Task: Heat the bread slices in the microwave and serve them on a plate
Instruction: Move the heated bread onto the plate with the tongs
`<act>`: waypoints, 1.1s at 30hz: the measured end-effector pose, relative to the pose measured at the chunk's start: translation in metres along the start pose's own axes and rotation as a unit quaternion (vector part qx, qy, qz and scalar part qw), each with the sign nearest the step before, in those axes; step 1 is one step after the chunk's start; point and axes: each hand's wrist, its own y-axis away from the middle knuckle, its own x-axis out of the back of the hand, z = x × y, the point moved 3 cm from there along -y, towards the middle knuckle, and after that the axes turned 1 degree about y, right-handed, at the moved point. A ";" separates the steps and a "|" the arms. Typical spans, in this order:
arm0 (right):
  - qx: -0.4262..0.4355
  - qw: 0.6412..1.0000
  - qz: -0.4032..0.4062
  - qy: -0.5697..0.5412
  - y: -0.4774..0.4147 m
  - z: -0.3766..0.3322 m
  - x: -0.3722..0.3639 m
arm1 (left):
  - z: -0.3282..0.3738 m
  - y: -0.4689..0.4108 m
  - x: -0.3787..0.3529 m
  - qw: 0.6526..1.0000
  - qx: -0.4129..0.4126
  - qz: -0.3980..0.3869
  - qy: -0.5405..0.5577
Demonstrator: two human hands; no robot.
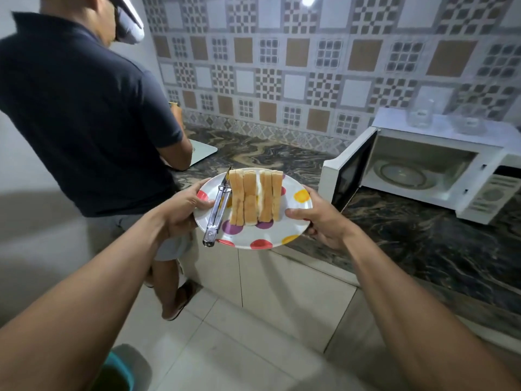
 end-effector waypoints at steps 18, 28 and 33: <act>-0.041 0.999 0.022 -0.003 -0.138 0.013 0.018 | 0.012 -0.155 0.058 0.999 0.026 -0.045 -0.008; -0.019 0.997 0.052 -0.047 -0.213 0.020 0.042 | 0.028 -0.246 0.077 0.998 0.027 -0.059 -0.025; -0.015 0.995 0.090 -0.035 -0.237 0.030 0.049 | 0.023 -0.292 0.079 0.995 0.052 -0.070 -0.046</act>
